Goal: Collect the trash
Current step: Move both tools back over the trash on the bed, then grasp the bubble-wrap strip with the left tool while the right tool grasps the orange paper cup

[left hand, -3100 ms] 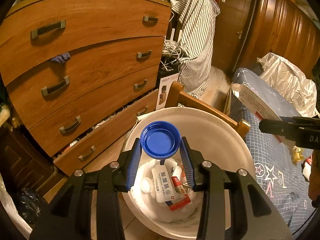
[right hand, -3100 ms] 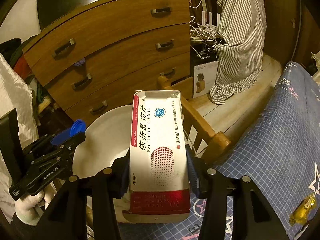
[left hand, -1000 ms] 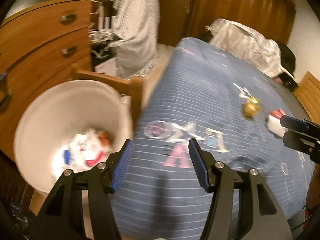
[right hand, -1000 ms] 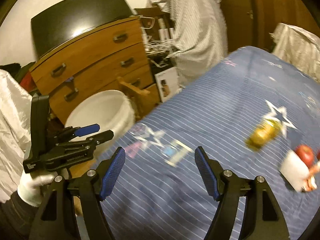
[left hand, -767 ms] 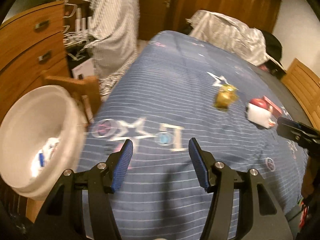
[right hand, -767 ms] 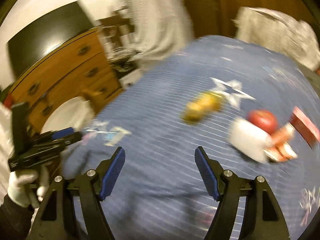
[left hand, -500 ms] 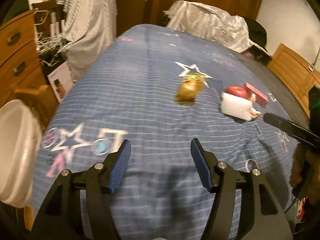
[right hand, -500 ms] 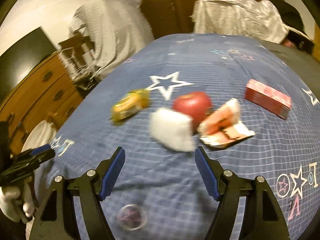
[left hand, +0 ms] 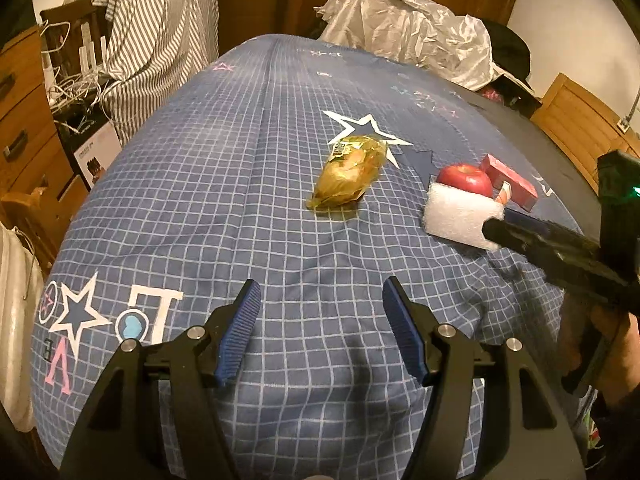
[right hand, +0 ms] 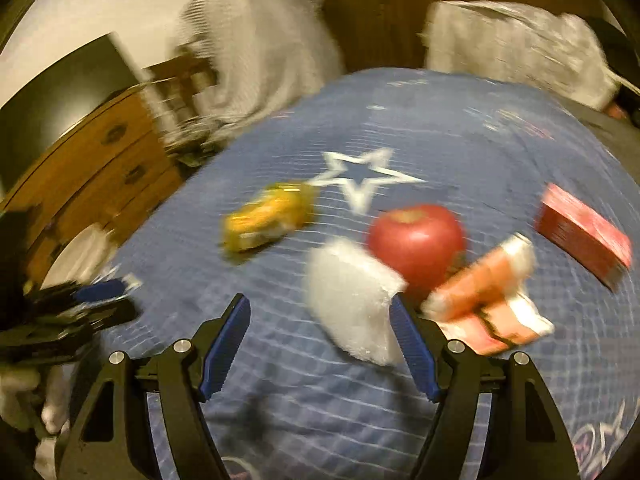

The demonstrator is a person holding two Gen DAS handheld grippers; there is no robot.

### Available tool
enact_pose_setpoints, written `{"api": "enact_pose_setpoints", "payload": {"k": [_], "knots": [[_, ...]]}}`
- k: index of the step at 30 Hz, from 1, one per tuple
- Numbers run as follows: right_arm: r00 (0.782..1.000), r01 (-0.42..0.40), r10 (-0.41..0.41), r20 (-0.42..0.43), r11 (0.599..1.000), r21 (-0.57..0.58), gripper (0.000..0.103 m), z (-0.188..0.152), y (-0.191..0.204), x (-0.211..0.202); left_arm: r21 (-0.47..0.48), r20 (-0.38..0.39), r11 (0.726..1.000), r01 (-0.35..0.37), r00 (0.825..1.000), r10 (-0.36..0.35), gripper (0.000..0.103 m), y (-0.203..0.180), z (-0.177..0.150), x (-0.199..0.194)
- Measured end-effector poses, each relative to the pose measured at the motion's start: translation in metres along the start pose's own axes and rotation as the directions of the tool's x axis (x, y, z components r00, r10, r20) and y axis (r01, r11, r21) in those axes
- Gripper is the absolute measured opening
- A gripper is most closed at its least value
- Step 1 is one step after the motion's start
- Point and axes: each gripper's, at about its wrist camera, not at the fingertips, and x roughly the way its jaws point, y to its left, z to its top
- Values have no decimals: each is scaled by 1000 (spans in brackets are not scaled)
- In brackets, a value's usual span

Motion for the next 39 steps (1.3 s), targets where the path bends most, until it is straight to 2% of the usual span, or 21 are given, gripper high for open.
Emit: {"api": "enact_pose_setpoints", "payload": {"k": [2, 3, 6, 11, 17, 21, 25, 28, 29, 32, 34, 36, 39], "knots": [[994, -109, 107, -22, 991, -81, 73, -2, 19, -3, -8, -1, 1000, -1, 1000, 1, 61, 1, 1, 2], [983, -180, 174, -56, 977, -113, 73, -5, 28, -3, -13, -3, 1000, 0, 1000, 0, 61, 2, 2, 3], [966, -254, 244, -87, 958, -131, 73, -16, 38, -10, -26, -8, 1000, 7, 1000, -7, 63, 2, 4, 5], [972, -229, 228, -49, 973, -25, 73, -34, 12, -27, 5, -30, 999, 33, 999, -33, 66, -15, 8, 14], [986, -164, 166, -7, 979, 117, 73, -62, -32, -57, 1, -54, 994, 114, 992, -114, 75, -52, 22, 32], [994, -110, 112, 3, 966, 235, 74, -71, -64, -66, 3, -1, 997, 77, 997, -77, 79, -76, 34, 30], [999, -46, 45, 10, 924, 380, 74, -69, -100, -61, 71, 23, 997, 35, 999, -36, 81, -105, 44, 32], [998, -57, 40, 44, 847, 528, 74, -63, -128, -51, 127, -16, 992, -7, 1000, 9, 81, -116, 45, 51], [998, -63, 43, 49, 833, 549, 73, -61, -134, -47, 141, -41, 990, -25, 999, 31, 81, -117, 44, 61], [998, -55, 39, 39, 790, 610, 65, -52, -147, -30, 164, -60, 984, -70, 995, 81, 81, -113, 40, 74], [1000, -22, 18, 12, 777, 629, 61, -48, -153, -17, 160, -59, 983, -89, 993, 100, 81, -109, 38, 78], [1000, 9, -1, -12, 762, 647, 55, -44, -159, -2, 150, -67, 985, -81, 993, 92, 75, -104, 37, 81], [999, 32, -19, -27, 749, 662, 52, -43, -168, 11, 151, -88, 986, -66, 993, 80, 63, -99, 38, 87]]}}
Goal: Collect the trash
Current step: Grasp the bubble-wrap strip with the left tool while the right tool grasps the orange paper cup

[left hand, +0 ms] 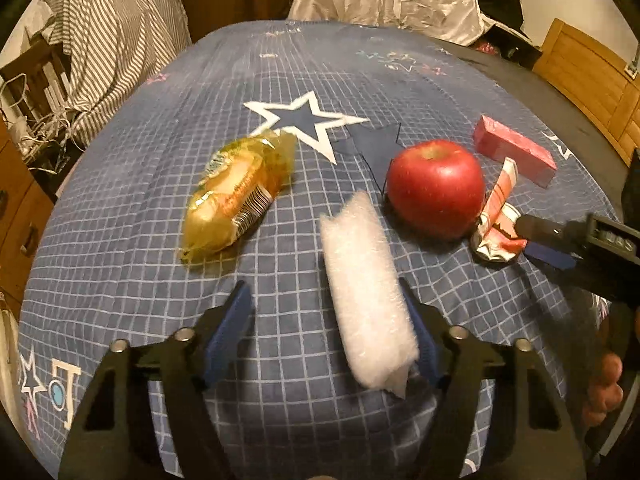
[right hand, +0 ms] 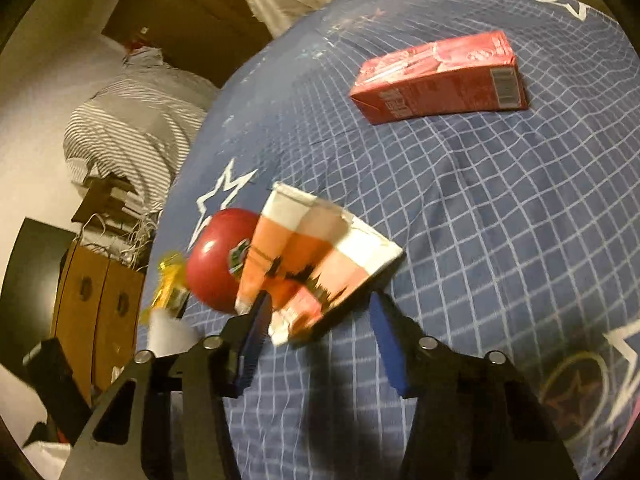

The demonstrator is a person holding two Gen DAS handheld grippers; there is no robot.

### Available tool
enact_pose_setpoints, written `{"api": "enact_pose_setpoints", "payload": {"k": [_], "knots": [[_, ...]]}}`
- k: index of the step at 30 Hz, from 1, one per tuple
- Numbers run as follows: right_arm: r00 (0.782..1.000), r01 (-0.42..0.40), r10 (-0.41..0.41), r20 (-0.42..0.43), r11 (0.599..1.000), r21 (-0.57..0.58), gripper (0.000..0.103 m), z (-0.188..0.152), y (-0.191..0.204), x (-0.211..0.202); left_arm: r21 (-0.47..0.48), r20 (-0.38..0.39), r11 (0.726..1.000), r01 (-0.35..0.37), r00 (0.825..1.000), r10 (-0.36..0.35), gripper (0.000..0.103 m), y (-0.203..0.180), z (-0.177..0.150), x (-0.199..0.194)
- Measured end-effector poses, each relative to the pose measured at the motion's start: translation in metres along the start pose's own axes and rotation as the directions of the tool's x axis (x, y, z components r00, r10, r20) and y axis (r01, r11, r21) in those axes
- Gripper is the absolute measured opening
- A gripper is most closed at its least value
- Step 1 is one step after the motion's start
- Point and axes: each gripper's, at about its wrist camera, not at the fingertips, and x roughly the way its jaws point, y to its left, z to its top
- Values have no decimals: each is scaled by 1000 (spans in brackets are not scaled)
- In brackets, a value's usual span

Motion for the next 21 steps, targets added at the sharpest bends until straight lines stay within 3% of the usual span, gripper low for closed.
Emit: {"api": "enact_pose_setpoints", "payload": {"k": [6, 8, 11, 13, 16, 21], "knots": [[1000, 9, -9, 20, 1000, -5, 50, 9, 6, 16, -2, -17, 999, 41, 999, -41, 52, -5, -3, 11], [1000, 13, -12, 11, 1000, -26, 42, 9, 11, 23, 4, -8, 999, 42, 999, -42, 46, -7, -5, 11], [999, 36, -35, 9, 997, -63, 21, 3, 16, 27, 8, 6, 999, 52, 999, -52, 34, -10, -7, 10], [999, 33, -32, 20, 997, -77, 16, 1, 15, 27, 13, 13, 999, 53, 998, -53, 28, -11, -9, 9], [997, 43, -34, 72, 991, -128, 10, -3, 20, 15, 13, 30, 999, 50, 998, -50, 26, -13, -11, 7], [970, 156, -93, 224, 946, -283, 7, -25, 43, -34, 16, 93, 999, 37, 995, -38, 26, -13, -21, -12]]}}
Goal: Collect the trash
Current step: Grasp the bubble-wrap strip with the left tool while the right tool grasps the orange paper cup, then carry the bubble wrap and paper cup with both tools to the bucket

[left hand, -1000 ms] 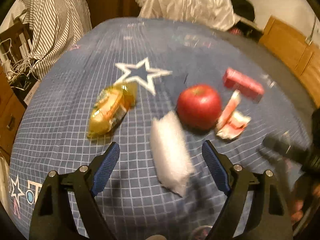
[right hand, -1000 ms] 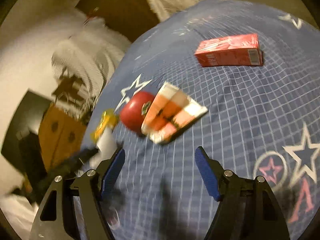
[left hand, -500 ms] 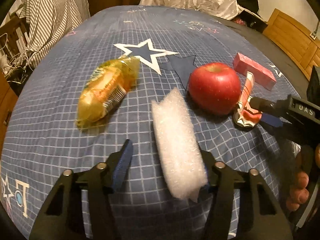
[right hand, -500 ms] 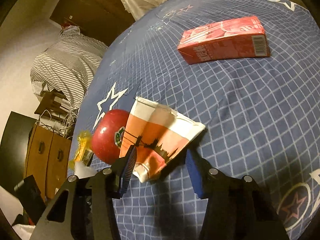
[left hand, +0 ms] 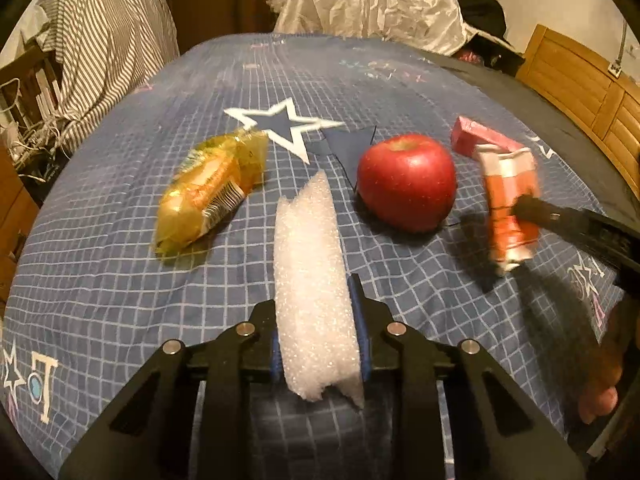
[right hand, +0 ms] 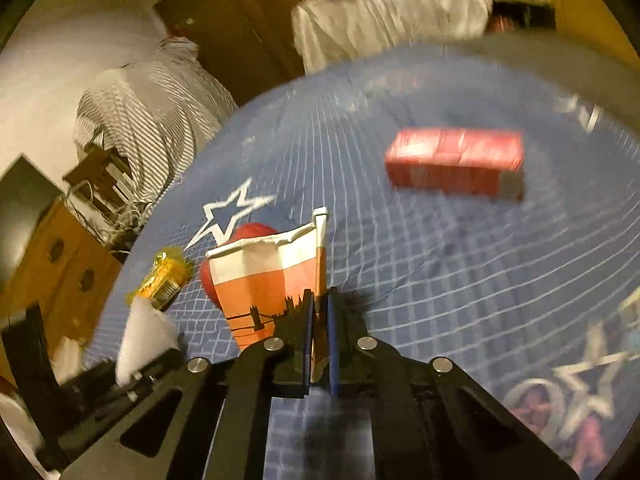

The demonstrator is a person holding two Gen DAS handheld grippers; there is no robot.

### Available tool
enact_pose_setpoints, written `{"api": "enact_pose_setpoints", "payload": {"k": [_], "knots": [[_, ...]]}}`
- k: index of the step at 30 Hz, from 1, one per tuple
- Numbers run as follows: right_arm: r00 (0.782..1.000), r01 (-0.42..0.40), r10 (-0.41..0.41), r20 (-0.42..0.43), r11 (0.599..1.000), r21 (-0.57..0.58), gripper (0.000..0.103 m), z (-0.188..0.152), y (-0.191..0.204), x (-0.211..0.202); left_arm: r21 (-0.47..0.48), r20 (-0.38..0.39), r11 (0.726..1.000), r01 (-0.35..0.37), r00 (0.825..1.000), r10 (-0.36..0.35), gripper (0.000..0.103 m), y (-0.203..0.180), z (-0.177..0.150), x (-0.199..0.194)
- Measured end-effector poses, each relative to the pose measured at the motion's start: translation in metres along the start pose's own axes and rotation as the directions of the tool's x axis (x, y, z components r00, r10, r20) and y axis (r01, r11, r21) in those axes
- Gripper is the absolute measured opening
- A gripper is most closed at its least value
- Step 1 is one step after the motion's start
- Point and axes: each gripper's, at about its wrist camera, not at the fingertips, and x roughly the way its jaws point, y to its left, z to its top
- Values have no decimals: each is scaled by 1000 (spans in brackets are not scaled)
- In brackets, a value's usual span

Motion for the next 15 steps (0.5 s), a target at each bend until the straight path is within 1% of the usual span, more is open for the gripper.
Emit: {"api": "enact_pose_setpoints", "payload": {"k": [1, 3, 4, 5, 7, 8, 10, 13, 14, 15], "knots": [[999, 31, -29, 41, 998, -46, 7, -3, 7, -15, -2, 12, 1000, 0, 1000, 0, 26, 1, -1, -5], [992, 84, -72, 105, 990, -115, 7, -7, 13, -40, -1, 61, 1000, 1, 998, -1, 26, 1, -5, -24], [982, 127, -101, 158, 977, -169, 7, -12, 22, -56, -2, 84, 1000, 5, 996, -5, 25, -1, -6, -33], [975, 152, -114, 190, 968, -200, 7, -16, 24, -70, -1, 122, 1000, 7, 992, -7, 25, -3, -8, -49], [961, 193, -132, 244, 949, -248, 7, -24, 30, -95, 3, 194, 1000, 24, 981, -24, 25, -7, -11, -78], [946, 230, -150, 287, 935, -271, 7, -31, 37, -111, 4, 218, 1000, 27, 976, -27, 25, -10, -12, -88], [931, 259, -163, 326, 925, -278, 7, -38, 40, -132, 11, 275, 999, 31, 961, -33, 25, -16, -16, -113], [899, 318, -194, 393, 905, -281, 7, -48, 50, -163, 18, 351, 999, 26, 936, -31, 25, -30, -25, -147], [886, 337, -202, 417, 899, -281, 7, -51, 53, -174, 19, 367, 1000, 23, 930, -28, 25, -33, -27, -153], [875, 354, -208, 438, 891, -284, 7, -54, 56, -185, 21, 392, 1000, 13, 920, -20, 25, -38, -31, -163]]}}
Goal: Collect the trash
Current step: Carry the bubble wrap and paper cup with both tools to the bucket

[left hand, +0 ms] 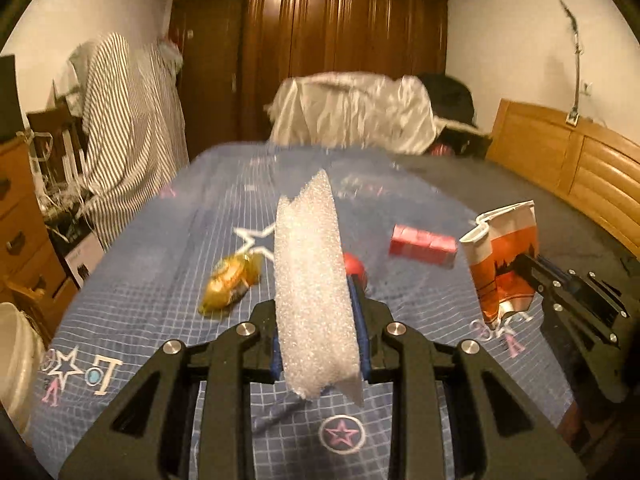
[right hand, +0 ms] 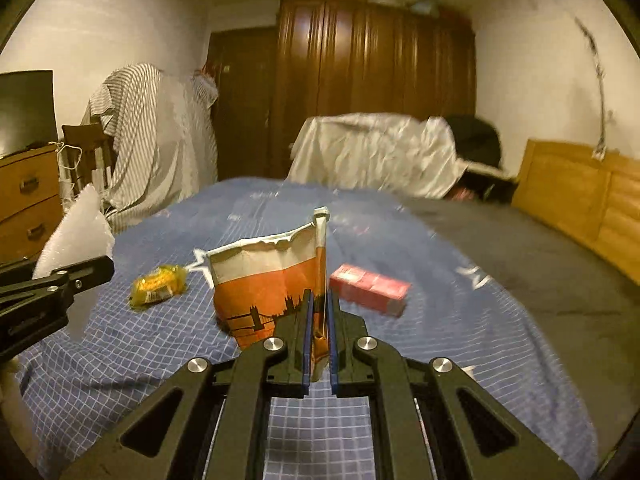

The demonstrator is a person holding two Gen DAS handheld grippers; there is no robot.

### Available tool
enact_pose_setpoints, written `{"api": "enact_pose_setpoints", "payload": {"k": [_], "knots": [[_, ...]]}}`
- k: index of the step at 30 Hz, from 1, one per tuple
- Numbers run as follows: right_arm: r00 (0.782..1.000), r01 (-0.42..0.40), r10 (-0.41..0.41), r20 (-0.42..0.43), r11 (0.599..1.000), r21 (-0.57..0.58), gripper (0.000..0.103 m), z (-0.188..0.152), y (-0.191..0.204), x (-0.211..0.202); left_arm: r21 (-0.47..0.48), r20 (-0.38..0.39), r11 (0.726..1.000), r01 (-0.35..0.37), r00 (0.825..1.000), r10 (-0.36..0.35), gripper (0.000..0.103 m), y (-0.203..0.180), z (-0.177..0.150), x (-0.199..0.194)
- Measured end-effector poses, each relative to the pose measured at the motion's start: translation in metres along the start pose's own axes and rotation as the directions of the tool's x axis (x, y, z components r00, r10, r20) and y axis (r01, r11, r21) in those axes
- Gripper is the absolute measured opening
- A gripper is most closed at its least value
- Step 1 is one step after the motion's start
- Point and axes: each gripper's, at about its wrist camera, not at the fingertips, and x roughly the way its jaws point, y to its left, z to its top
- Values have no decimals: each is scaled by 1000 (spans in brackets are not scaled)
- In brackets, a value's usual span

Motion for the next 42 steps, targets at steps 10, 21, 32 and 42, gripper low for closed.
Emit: {"api": "enact_pose_setpoints", "payload": {"k": [10, 21, 32, 42], "knots": [[995, 38, -36, 88, 999, -24, 7, 15, -1, -62, 19, 80, 1000, -1, 997, -1, 26, -25, 1, -33], [995, 41, -40, 93, 999, -7, 7, 21, -8, -73, 22, 88, 1000, -2, 996, 0, 25, -27, 5, -41], [993, -85, 86, 75, 996, -11, 7, 44, 29, -63, -33, 93, 995, -94, 991, 96, 26, 16, 14, -51], [969, -231, 236, 79, 971, -64, 7, 79, 121, -58, -119, 94, 968, -220, 968, 231, 26, 96, 26, -74]]}}
